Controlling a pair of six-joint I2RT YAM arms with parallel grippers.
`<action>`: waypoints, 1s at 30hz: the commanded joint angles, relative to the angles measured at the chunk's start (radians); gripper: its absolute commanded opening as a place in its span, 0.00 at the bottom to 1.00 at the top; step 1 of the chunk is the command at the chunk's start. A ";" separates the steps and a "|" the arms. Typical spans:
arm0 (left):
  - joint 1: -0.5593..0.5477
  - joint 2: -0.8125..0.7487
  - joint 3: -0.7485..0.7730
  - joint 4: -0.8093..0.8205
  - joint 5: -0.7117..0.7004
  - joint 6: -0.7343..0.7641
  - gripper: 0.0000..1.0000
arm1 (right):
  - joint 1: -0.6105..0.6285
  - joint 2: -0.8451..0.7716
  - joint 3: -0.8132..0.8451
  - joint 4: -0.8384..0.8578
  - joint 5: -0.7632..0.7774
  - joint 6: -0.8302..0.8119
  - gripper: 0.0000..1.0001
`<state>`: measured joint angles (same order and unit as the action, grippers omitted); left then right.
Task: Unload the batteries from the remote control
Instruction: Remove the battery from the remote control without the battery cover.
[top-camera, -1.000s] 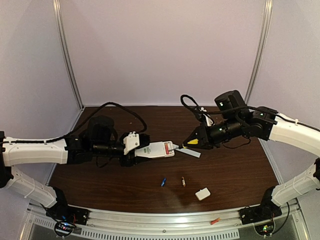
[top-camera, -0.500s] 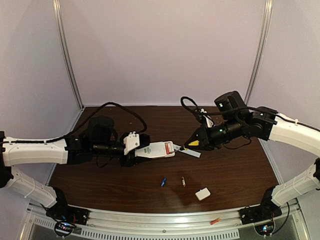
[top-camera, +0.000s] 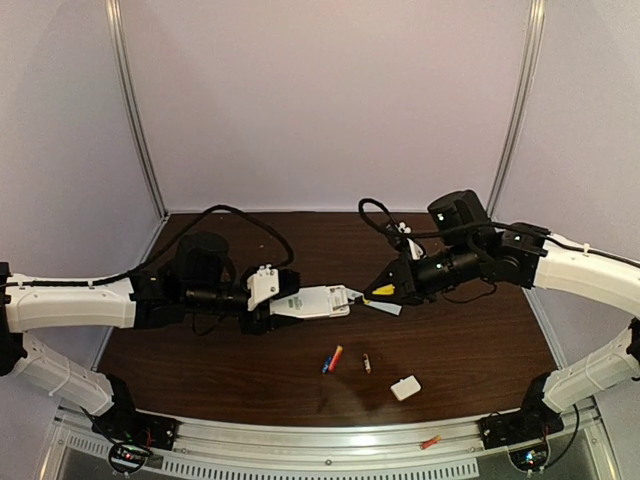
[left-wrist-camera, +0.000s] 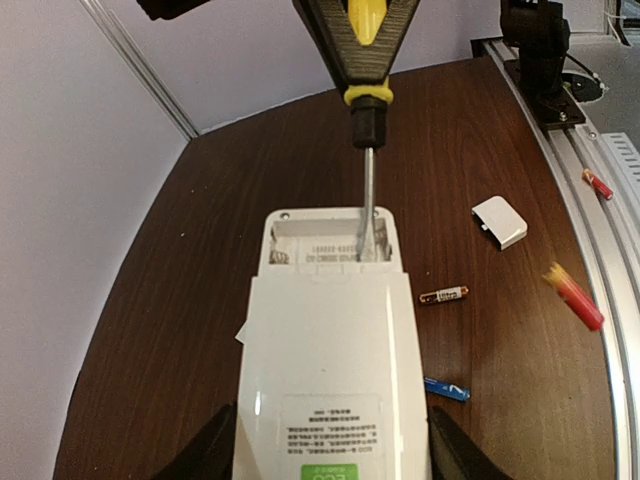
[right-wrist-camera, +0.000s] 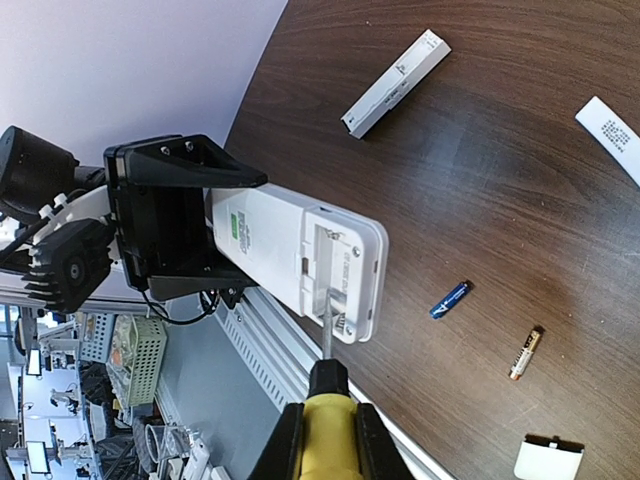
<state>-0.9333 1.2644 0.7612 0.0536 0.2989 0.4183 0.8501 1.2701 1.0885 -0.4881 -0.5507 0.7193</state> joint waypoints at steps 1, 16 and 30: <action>-0.006 -0.002 0.029 0.087 0.040 -0.014 0.00 | -0.006 -0.011 -0.031 0.070 -0.029 0.019 0.00; -0.007 -0.030 -0.013 0.078 0.036 -0.043 0.00 | -0.006 -0.024 -0.065 0.059 -0.011 0.023 0.00; -0.008 -0.055 -0.021 0.049 -0.031 -0.068 0.00 | -0.006 -0.013 -0.009 -0.010 0.001 -0.019 0.00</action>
<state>-0.9333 1.2484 0.7418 0.0471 0.2909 0.3744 0.8463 1.2583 1.0416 -0.4438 -0.5682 0.7292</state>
